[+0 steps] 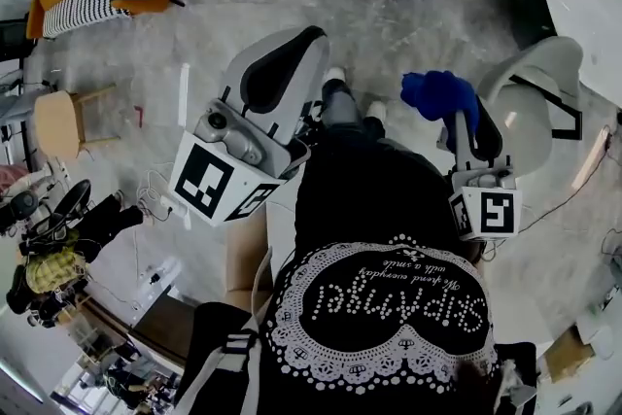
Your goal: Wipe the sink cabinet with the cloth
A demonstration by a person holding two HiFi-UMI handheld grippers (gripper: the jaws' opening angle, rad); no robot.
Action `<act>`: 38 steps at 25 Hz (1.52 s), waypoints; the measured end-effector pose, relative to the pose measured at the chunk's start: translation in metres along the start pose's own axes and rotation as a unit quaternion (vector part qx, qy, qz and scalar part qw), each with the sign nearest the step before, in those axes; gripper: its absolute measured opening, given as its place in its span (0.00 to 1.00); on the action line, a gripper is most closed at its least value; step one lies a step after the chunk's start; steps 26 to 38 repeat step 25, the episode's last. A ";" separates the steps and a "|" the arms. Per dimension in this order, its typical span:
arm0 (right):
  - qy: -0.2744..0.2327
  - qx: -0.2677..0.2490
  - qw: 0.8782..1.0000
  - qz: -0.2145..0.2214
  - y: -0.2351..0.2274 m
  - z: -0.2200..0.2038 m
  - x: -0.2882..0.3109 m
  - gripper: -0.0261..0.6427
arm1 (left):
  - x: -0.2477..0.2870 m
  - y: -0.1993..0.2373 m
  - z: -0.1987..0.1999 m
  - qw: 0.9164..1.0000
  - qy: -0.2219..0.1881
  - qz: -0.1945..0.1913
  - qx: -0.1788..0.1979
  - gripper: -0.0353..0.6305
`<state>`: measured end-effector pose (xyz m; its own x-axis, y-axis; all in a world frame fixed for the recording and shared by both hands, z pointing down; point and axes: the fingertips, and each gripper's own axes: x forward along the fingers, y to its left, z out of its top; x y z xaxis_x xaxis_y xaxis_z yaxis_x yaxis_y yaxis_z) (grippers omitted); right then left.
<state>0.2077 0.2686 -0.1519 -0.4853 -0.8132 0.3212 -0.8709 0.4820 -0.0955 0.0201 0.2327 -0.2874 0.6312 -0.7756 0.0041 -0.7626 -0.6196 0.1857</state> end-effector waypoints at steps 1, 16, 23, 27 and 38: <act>0.002 -0.002 1.000 -0.001 -0.001 -0.001 -0.002 0.17 | -0.002 -0.001 -0.001 1.000 0.000 0.002 -0.002 0.06; 0.011 -0.019 1.000 0.016 0.005 -0.008 -0.010 0.17 | -0.017 -0.004 -0.002 0.999 -0.009 0.032 -0.011 0.06; 0.010 -0.021 1.000 0.018 0.000 -0.008 -0.010 0.17 | -0.017 -0.004 -0.003 0.999 -0.008 0.042 -0.010 0.06; 0.009 -0.017 1.000 0.017 0.000 -0.007 -0.010 0.17 | -0.018 -0.003 -0.003 0.999 -0.006 0.044 -0.010 0.06; 0.009 -0.017 1.000 0.017 0.000 -0.007 -0.010 0.17 | -0.018 -0.003 -0.003 0.999 -0.006 0.044 -0.010 0.06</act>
